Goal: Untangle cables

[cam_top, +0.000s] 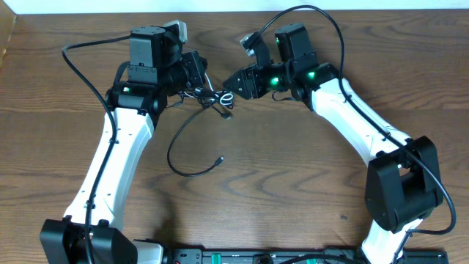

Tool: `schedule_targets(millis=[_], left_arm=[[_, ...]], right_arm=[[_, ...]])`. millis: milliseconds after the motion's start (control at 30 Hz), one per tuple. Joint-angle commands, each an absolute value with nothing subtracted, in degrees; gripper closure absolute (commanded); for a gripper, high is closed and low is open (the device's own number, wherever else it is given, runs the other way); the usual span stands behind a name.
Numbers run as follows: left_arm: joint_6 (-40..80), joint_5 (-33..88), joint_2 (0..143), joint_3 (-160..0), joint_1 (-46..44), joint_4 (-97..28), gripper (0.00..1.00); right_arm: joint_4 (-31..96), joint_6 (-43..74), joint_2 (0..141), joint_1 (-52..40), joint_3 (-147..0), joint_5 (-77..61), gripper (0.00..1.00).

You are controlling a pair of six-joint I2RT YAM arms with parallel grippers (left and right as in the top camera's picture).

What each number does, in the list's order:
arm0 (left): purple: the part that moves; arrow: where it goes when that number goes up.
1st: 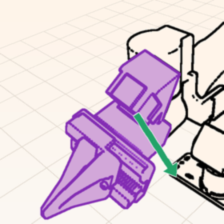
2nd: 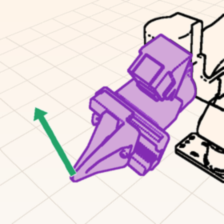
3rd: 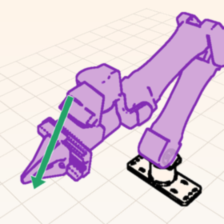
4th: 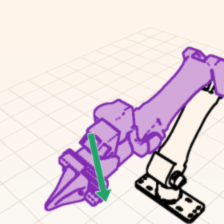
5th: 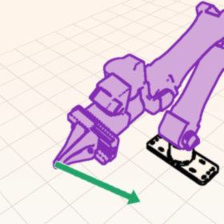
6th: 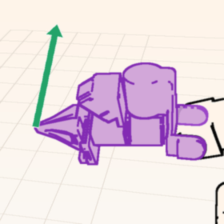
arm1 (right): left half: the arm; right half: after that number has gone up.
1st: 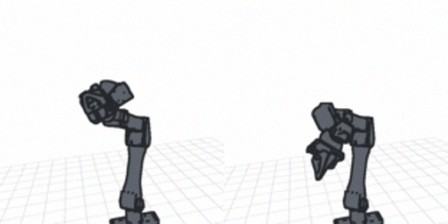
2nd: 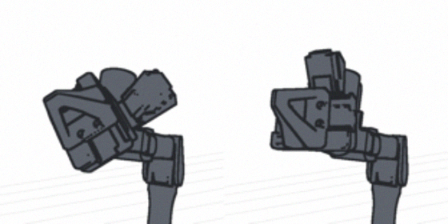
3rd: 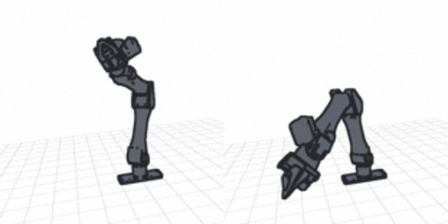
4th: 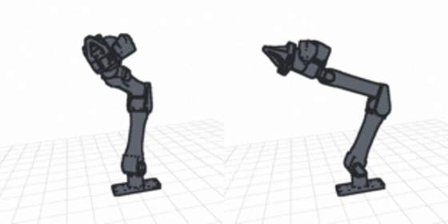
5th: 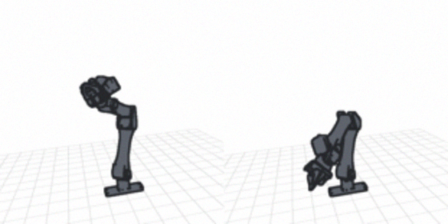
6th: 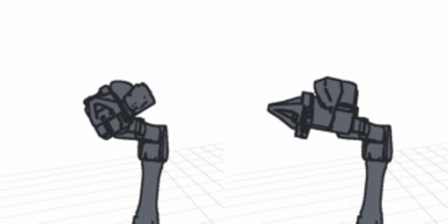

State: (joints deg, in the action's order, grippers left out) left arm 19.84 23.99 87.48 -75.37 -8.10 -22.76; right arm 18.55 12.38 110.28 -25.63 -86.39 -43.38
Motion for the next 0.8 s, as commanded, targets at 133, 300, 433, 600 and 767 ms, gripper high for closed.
schedule_targets(millis=[133, 300, 433, 600, 767], left_arm=[[23.2, 28.5, 86.0, -76.3, -8.1, -21.0, 0.93], [23.5, 31.6, 85.6, -77.9, -8.1, -20.7, 0.93], [24.4, 31.8, 84.2, -77.9, -8.1, -20.7, 0.92], [24.4, 31.7, 81.2, -77.9, -8.1, -20.7, 0.93], [24.4, 31.7, 77.2, -77.9, -8.1, -20.5, 0.93]], right_arm=[[22.4, 6.5, 110.7, -26.0, -86.5, -44.5, 0.42], [22.8, 6.6, 110.8, -26.1, -86.5, -43.4, 0.42], [23.6, 6.5, 110.8, -26.9, -86.5, -41.8, 0.42], [25.8, 6.6, 110.8, -28.2, -86.5, -37.0, 0.44], [26.5, 6.8, 112.0, -29.2, -86.4, -35.2, 0.46]])
